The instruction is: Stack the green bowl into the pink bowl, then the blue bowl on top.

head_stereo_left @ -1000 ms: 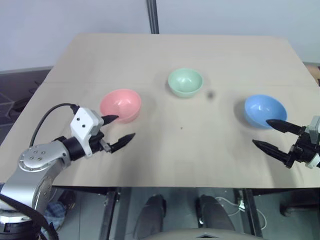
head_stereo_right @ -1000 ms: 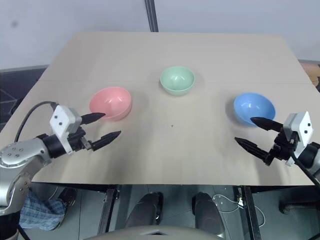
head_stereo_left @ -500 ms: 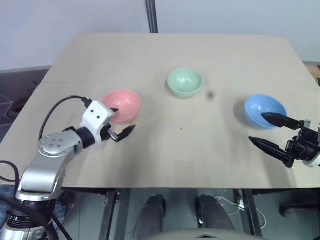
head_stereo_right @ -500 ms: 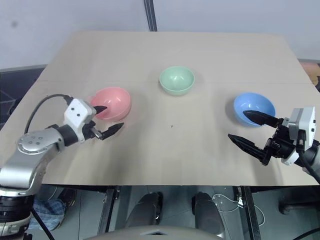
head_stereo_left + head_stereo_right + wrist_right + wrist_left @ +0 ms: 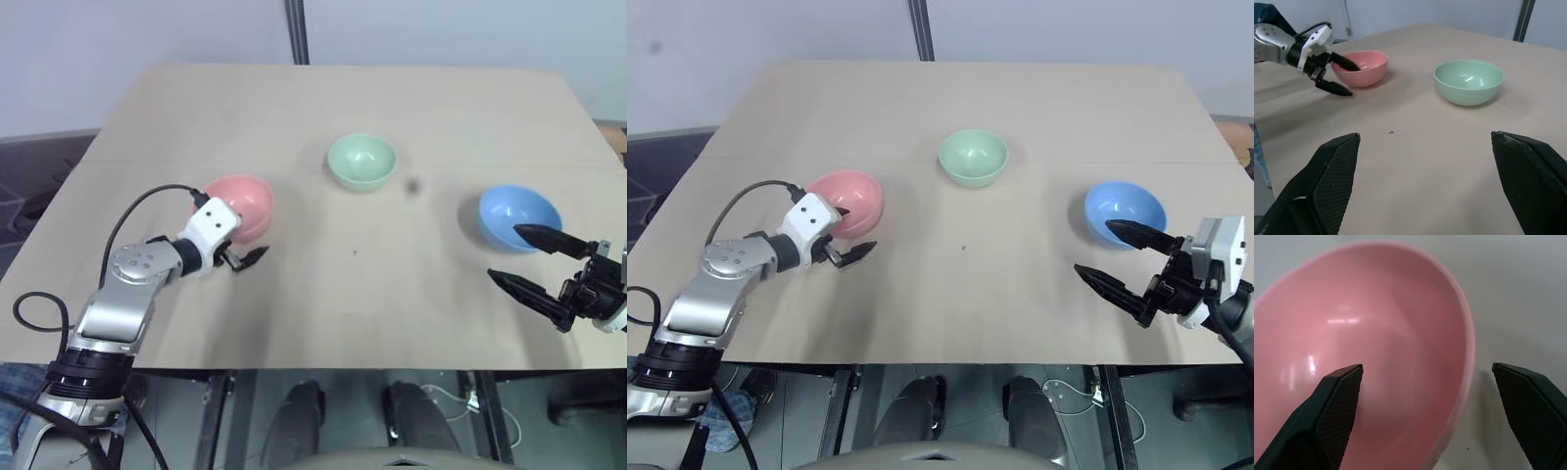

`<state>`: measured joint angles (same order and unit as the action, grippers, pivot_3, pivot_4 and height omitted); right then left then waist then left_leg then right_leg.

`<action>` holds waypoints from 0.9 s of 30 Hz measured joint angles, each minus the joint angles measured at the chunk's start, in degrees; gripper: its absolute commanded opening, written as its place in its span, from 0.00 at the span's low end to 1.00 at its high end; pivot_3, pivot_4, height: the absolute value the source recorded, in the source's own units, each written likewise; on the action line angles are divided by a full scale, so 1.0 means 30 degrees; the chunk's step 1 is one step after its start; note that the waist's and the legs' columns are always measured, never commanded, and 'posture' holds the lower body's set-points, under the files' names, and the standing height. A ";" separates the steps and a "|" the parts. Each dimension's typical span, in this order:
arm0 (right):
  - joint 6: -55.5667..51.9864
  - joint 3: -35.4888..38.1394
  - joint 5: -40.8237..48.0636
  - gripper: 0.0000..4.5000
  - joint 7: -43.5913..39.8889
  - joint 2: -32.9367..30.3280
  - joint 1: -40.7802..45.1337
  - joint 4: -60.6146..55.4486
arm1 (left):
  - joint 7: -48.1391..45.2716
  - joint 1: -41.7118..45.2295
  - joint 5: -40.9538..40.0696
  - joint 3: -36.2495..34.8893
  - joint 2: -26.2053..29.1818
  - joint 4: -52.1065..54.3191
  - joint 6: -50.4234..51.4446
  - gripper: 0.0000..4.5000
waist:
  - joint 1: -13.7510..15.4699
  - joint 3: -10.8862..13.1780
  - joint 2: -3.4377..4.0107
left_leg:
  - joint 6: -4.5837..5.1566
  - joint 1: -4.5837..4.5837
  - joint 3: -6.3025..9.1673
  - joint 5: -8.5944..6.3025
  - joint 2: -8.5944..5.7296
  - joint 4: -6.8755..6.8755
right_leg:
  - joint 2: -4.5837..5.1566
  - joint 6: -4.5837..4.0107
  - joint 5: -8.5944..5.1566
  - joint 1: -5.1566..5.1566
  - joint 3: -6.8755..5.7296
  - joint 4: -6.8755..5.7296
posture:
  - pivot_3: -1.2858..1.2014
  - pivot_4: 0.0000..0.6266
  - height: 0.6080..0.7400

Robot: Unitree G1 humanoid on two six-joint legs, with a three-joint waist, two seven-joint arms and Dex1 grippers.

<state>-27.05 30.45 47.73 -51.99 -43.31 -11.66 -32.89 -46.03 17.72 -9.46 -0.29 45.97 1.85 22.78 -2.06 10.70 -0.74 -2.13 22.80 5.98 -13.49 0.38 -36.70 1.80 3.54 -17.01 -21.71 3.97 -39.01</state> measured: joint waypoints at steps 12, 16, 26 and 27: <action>0.0514 0.0048 -0.0078 1.00 0.0062 0.0022 -0.0556 -0.0029 | -0.1337 0.0808 -0.0249 -0.0149 0.0156 -0.0290 -0.0180 0.00 | 0.0013 -0.0015 0.0017 | 0.0000 -0.0010 0.0012 0.0000 -0.0004 -0.0005 | 0.0002 0.0000 0.0000 0.0009 -0.0006 -0.0011 | 0.52 0.24 1.00; 0.0677 0.0127 -0.0094 1.00 0.0038 0.0020 -0.0544 0.0005 | -0.2190 0.1280 -0.0518 0.0256 -0.0311 -0.0128 -0.0390 0.00 | 0.0065 -0.0014 0.0018 | 0.0001 0.0000 0.0013 0.0001 -0.0008 -0.0014 | 0.0005 0.0000 0.0000 0.0011 -0.0008 -0.0011 | 0.52 0.24 1.00; 0.0804 -0.0140 -0.0539 1.00 -0.0076 0.0000 0.0250 0.0570 | -0.7832 0.3799 0.0383 0.6436 -0.1295 0.2886 -0.3583 0.00 | -0.0025 -0.0012 0.0016 | 0.0000 0.0005 0.0015 0.0001 -0.0001 -0.0038 | -0.0020 0.0009 0.0008 0.0014 -0.0006 -0.0021 | 0.52 0.24 1.00; 0.0804 -0.0140 -0.0549 1.00 -0.0076 0.0001 0.0248 0.0569 | -0.8226 0.3890 0.0465 0.6669 -0.1233 0.2972 -0.3885 0.00 | -0.0038 -0.0012 0.0016 | 0.0000 0.0006 0.0013 0.0001 -0.0001 -0.0039 | -0.0020 0.0009 0.0007 0.0014 -0.0004 -0.0019 | 0.52 0.24 1.00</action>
<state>-24.64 30.03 46.08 -52.22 -43.30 -10.91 -31.18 -70.71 29.39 -8.06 19.72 42.27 10.77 11.12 -2.18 10.67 -0.69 -2.13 22.82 6.02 -13.49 0.38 -36.82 1.74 3.56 -16.98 -21.66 3.96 -39.07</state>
